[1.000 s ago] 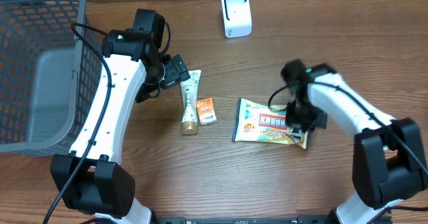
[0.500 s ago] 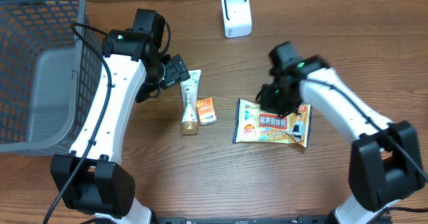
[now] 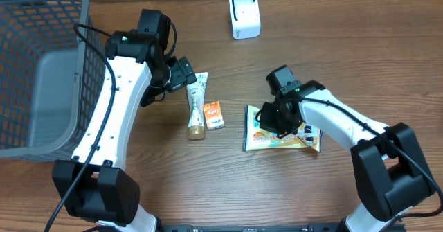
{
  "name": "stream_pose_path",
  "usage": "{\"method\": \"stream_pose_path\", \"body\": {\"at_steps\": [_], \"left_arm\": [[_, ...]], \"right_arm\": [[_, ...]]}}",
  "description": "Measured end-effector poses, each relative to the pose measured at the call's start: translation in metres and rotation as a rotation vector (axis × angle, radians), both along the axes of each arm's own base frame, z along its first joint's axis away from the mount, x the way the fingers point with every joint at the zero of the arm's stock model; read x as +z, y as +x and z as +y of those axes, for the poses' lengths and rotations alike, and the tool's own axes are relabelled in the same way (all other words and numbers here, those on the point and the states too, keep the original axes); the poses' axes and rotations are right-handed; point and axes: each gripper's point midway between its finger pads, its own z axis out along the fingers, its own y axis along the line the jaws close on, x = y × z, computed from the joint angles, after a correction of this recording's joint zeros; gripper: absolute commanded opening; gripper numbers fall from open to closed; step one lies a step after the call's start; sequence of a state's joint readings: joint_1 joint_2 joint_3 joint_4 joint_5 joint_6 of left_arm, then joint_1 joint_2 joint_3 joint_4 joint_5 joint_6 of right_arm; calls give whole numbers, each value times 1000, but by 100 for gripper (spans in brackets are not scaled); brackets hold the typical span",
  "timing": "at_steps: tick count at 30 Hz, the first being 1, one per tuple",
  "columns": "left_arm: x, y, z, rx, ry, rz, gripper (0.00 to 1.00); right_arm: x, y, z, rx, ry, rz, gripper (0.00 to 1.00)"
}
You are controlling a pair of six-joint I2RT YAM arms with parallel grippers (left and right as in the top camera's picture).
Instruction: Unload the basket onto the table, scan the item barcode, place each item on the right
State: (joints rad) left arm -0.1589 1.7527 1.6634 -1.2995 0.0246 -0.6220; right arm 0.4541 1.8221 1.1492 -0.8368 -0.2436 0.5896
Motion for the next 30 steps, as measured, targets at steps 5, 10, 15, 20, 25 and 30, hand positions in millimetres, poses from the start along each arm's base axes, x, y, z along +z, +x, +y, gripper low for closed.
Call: {"method": "stream_pose_path", "body": {"at_steps": [5,10,15,20,25,30], "left_arm": [[0,0,0,0,0,1,100],[0,0,0,0,0,1,100],[0,0,0,0,0,1,100],[0,0,0,0,0,2,100],[0,0,0,0,0,2,100],[0,0,0,0,0,2,100]], "right_arm": [[47,3,-29,-30,-97,79,4],[73,9,-69,-81,-218,70,4],[51,14,-85,-103,-271,34,4],[6,6,-91,-115,-284,14,4],[-14,-10,-105,-135,-321,50,4],[-2,-17,-122,-138,-403,92,4]]}}
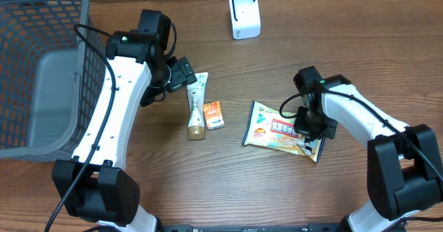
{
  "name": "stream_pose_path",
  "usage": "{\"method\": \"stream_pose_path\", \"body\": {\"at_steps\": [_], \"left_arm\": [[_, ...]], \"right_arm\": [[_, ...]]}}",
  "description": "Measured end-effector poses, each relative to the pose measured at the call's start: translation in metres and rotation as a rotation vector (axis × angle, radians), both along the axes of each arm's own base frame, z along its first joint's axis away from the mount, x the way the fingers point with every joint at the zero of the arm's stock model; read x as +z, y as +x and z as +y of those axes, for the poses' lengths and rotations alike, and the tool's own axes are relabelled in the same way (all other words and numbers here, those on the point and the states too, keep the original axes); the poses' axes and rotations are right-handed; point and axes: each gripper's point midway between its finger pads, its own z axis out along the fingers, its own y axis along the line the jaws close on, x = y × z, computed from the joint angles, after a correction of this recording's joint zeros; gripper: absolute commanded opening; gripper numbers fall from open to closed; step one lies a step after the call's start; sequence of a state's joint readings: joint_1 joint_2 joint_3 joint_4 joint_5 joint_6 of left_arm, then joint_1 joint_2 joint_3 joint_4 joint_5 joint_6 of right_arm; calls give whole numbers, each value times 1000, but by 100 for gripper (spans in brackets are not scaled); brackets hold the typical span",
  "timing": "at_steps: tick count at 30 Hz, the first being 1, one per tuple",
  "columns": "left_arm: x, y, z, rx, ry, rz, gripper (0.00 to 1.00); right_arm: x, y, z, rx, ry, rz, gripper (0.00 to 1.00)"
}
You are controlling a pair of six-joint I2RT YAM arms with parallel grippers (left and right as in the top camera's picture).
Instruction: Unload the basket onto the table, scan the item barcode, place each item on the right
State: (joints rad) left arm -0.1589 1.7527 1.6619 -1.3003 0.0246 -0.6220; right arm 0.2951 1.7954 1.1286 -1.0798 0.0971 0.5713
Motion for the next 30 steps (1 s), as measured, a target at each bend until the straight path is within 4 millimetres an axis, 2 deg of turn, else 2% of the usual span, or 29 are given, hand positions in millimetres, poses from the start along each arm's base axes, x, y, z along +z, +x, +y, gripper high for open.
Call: {"method": "stream_pose_path", "body": {"at_steps": [4,5,6,7,8,9,13,16,23,27,30], "left_arm": [[0,0,0,0,0,0,100],[0,0,0,0,0,0,100],[0,0,0,0,0,0,100],[0,0,0,0,0,0,100],[0,0,0,0,0,0,100],[0,0,0,0,0,-2,100],[0,0,0,0,0,0,100],[0,0,0,0,0,0,100],[1,4,-1,1,-6,-16,100],[1,2,-8,-6,-43,-8,100],[3,3,-23,-21,-132,-6,100]], "right_arm": [[36,16,-5,5,-50,-18,4],[50,24,-4,6,-55,-39,8],[59,31,-4,6,-57,-58,24],[71,36,-3,2,-58,-74,52],[82,41,-2,4,-58,-90,89],[91,46,-2,10,-58,-108,100],[124,70,-3,51,-40,-194,100],[140,87,-8,47,-26,-260,100],[144,94,-33,1,-34,-273,100],[145,104,-30,3,-17,-311,100],[148,117,-25,5,3,-364,100]]}}
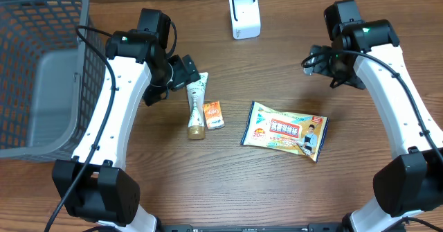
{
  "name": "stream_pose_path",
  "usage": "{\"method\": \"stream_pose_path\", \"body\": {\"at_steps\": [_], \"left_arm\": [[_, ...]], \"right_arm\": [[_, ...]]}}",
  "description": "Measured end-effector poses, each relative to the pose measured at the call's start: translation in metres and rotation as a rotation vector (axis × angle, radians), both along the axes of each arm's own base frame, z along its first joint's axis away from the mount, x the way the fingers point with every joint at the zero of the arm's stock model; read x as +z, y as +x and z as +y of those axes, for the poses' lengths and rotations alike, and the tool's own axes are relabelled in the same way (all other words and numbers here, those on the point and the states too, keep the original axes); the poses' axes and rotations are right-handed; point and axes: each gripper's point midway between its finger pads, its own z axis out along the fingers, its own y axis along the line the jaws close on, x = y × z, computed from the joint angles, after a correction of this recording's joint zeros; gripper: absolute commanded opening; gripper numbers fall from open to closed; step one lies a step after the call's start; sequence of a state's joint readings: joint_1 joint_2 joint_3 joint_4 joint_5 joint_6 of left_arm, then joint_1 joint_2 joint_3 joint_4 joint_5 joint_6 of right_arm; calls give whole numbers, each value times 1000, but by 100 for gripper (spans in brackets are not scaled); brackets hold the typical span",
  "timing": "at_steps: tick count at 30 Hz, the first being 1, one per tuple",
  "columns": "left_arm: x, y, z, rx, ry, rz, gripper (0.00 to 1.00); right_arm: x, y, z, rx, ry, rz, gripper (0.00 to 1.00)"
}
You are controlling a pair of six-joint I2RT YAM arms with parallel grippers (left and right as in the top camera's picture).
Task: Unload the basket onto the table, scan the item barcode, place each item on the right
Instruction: 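Raise the right gripper away and reach the left gripper to the bag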
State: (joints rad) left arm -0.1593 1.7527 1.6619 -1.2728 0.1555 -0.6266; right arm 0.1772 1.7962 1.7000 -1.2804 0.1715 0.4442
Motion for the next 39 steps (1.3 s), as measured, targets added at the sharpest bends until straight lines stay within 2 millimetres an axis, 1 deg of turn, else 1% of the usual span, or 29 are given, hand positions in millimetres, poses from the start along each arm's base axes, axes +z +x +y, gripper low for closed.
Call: {"method": "stream_pose_path", "body": {"at_steps": [3,5,9,11,14,17,19,22,24,27,29,32,34,39], "left_arm": [[4,-4,-22,-42,-99,13,100],[6,-10,-40,-111,-133,14,100],[6,-27,-81,-286,-138,8,100],[5,-37,-98,-356,-114,5,100],[4,-45,-113,-407,-83,-1,100],[2,-41,-117,-410,-80,-17,100],[-4,-37,-118,-410,-75,-13,100],[-22,-34,-120,-412,-65,29,100],[-41,-33,-127,-437,-72,72,100],[-73,-33,-144,-495,-120,141,100],[-92,-35,-155,-529,-153,177,100],[-116,-39,-172,-577,-191,217,100],[-128,-43,-179,-602,-203,239,100],[-155,-55,-192,-627,-222,303,100]], "right_arm": [[3,11,3,2,15,-45,100],[4,15,4,3,20,-62,100],[4,15,5,3,22,-65,100],[4,15,5,3,22,-65,100],[4,16,5,3,22,-65,100],[4,15,5,4,22,-65,100],[4,15,5,3,22,-65,100],[6,21,6,3,26,-90,100],[8,27,8,6,39,-115,100],[5,17,6,25,22,-68,100],[4,14,2,31,0,-56,100],[3,10,-8,22,-27,-35,100],[2,7,-18,5,-39,-19,100],[0,-2,-52,-74,-56,21,100]]}}
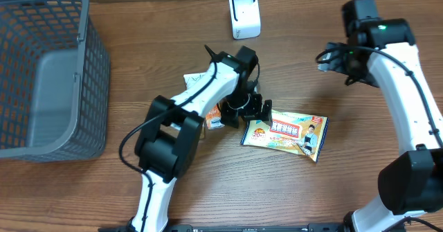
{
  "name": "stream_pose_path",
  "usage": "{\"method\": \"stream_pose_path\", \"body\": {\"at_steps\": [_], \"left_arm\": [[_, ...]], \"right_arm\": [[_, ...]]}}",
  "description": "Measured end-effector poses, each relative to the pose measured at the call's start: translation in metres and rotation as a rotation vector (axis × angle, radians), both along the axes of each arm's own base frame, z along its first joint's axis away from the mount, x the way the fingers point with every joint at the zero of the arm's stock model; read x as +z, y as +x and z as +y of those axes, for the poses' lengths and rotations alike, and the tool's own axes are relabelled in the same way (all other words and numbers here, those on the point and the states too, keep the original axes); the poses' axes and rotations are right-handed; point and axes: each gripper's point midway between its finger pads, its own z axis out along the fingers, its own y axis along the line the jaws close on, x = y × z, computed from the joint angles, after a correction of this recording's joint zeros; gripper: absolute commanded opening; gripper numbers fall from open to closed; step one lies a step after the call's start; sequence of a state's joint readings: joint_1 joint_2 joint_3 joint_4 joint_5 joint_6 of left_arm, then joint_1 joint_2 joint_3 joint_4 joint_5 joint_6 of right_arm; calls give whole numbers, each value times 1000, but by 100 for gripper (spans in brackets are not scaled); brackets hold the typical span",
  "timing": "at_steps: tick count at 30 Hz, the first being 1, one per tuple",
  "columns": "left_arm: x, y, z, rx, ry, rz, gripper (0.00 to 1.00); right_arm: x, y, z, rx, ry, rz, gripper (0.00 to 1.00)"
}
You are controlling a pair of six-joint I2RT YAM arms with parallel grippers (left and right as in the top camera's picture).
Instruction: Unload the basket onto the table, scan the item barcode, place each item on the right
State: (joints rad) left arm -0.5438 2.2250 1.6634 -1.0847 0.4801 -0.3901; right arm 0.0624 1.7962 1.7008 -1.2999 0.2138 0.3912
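Note:
The snack packet (291, 133), yellow and white with red print, lies flat right of the table's middle. My left arm reaches across to it, and my left gripper (252, 110) stands open at the packet's top left corner, touching or just above it. My right gripper (324, 57) hangs open at the far right, well clear of the packet and holding nothing. The white scanner (244, 14) stands at the back centre. No barcode can be made out on the packet.
A grey mesh basket (28, 24) fills the left side. A white tube (192, 79) and a small orange box (214, 119) lie left of the packet, both mostly hidden under my left arm.
My left gripper has moved from beside the tube's top to the packet's left corner, its arm now covering tube and box. The right gripper has shifted slightly right. The packet has not moved.
My right gripper was on the packet's left part, then on its right end with the packet turned and shifted right. Then it was raised to the back right, the packet left flat. My left gripper stayed by the tube, and now it is at the packet.

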Motion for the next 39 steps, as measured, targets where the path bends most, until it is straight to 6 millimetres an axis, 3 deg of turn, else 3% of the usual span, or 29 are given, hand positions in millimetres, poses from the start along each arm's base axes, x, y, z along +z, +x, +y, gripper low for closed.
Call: {"method": "stream_pose_path", "body": {"at_steps": [3,5,8,11,22,24,26,33,36,39], "left_arm": [[1,0,-6,4,-33,8,100],[2,0,-10,7,-56,21,87],[-2,0,-16,21,-79,40,53],[-9,0,-21,29,-93,59,4],[-13,7,-17,57,-105,85,4],[-11,18,-10,82,-98,77,4],[-4,45,5,130,-95,38,4],[41,120,52,312,-100,-83,4],[47,132,66,399,-87,-80,4],[46,126,74,457,-50,-24,4]], "right_arm": [[0,-1,-17,-45,-1,3,100],[0,-2,-28,-72,-3,3,100],[0,-3,-36,-92,-4,3,100],[0,-3,-36,-93,-3,3,100],[0,-3,-36,-93,-3,4,100],[0,-3,-36,-93,-3,3,100],[0,-3,-36,-92,-3,3,100],[0,-3,-36,-92,-3,4,100],[0,-3,-36,-91,-4,4,100],[0,-3,-36,-90,-4,4,100]]}}
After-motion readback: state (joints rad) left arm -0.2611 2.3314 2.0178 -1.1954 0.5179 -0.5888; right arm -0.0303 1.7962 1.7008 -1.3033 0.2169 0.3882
